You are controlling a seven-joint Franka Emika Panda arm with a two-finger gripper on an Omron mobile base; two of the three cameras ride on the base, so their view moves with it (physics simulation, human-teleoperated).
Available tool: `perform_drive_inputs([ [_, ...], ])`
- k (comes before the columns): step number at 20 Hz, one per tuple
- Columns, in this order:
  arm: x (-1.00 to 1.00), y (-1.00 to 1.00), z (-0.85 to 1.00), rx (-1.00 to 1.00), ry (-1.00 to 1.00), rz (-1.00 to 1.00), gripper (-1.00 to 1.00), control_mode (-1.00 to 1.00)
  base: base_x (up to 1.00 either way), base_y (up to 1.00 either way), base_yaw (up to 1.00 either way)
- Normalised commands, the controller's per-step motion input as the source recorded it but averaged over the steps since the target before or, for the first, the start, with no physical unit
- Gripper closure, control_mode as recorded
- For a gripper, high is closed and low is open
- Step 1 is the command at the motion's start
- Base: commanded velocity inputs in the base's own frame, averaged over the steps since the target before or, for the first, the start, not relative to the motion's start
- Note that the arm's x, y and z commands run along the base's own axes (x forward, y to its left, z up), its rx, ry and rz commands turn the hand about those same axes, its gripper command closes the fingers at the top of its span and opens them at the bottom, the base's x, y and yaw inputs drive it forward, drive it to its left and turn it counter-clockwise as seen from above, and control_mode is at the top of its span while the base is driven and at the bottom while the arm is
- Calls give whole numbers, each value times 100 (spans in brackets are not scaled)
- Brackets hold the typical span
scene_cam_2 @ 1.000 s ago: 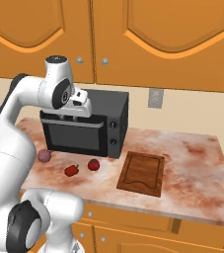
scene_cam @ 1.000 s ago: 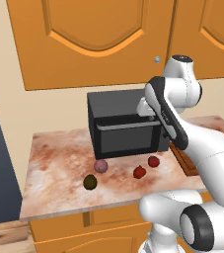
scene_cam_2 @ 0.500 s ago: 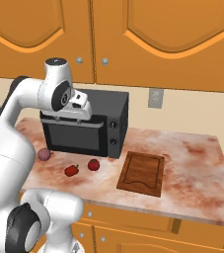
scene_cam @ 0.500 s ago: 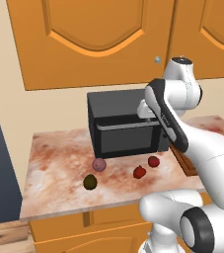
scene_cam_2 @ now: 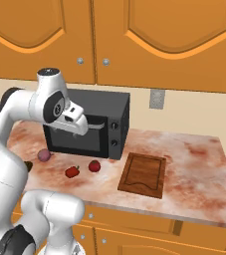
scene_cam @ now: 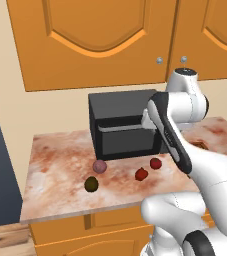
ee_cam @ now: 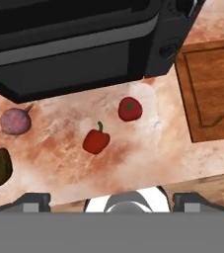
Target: Place the avocado, onion, tomato, and bell pepper on the cutting board.
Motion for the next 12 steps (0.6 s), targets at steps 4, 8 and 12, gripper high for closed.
perform_drive_inputs([
  [4,-18,10,-35,0,1,-28,-100,-100,0,0,0],
  [8,-12,12,-35,0,0,-21,-100,-100,0,0,0],
  [12,2,22,-29,0,0,-8,-100,-100,0,0,0],
])
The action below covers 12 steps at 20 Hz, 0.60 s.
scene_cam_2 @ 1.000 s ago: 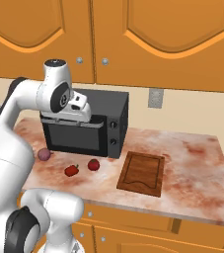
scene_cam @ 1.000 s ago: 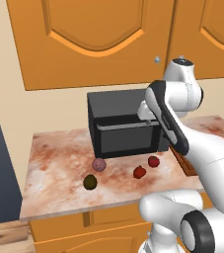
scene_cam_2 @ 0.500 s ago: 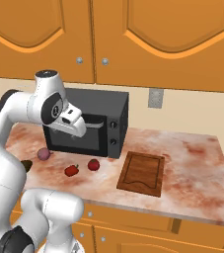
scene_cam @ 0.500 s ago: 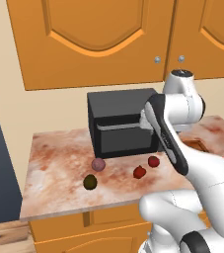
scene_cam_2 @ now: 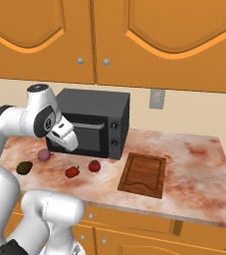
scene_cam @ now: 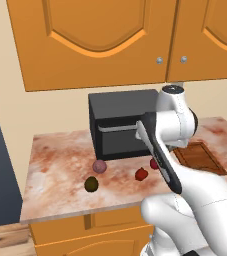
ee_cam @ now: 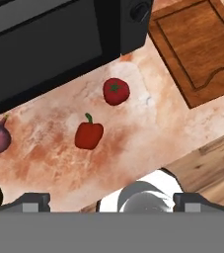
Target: Place the avocado, onion, tomato, and bell pepper on the cutting board.
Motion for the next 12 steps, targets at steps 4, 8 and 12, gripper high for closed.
perform_drive_inputs([
  [4,15,27,-29,0,0,-4,-100,-100,0,0,0],
  [8,23,9,-30,0,0,0,-100,-100,0,0,0],
  [12,28,3,-32,0,0,0,-100,-100,0,0,0],
])
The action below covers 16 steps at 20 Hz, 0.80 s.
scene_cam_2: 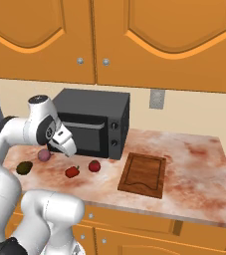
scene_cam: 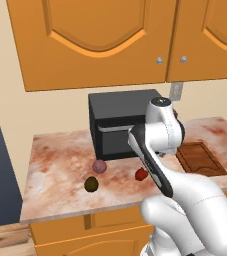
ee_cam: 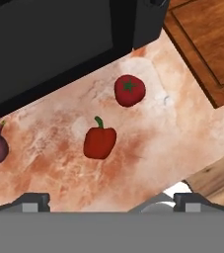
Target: Place the avocado, onion, tomato, and bell pepper on the cutting board.
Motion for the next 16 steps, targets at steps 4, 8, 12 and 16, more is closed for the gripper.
perform_drive_inputs([
  [4,32,4,-35,0,0,0,-100,-100,0,0,0],
  [8,30,1,-37,0,0,0,-100,-100,0,0,0],
  [12,5,-1,-37,0,1,0,-100,-100,0,0,0],
  [16,0,2,-43,0,1,0,-100,-100,0,0,0],
])
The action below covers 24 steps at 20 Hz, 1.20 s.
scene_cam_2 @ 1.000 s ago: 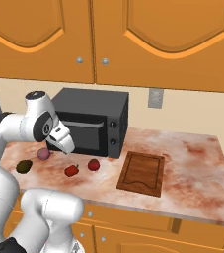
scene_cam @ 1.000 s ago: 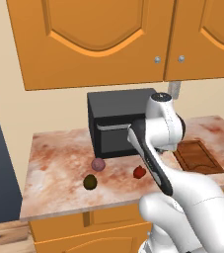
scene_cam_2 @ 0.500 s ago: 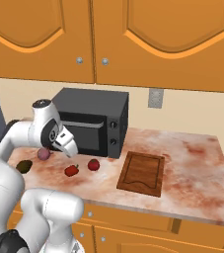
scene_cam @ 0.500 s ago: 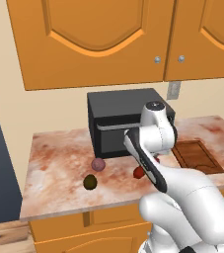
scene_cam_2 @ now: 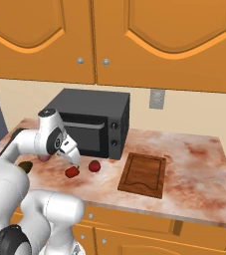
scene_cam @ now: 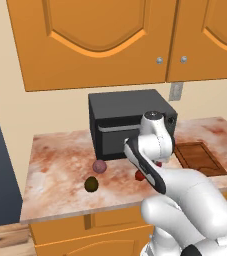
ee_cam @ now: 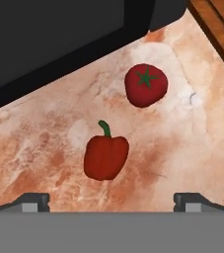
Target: Place the avocado, onion, tomato, and bell pepper on the cutting board.
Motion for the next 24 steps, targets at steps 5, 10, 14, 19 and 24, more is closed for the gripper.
perform_drive_inputs([
  [5,1,-2,-43,2,0,0,-100,-100,0,0,0],
  [10,2,-2,-38,2,0,-5,-100,-100,0,0,0],
  [14,16,-3,-33,1,0,-5,-100,-100,0,0,0],
  [19,24,-3,-30,1,0,-2,-100,-100,0,0,0],
  [24,-1,-2,-34,1,0,-3,-100,-100,0,0,0],
])
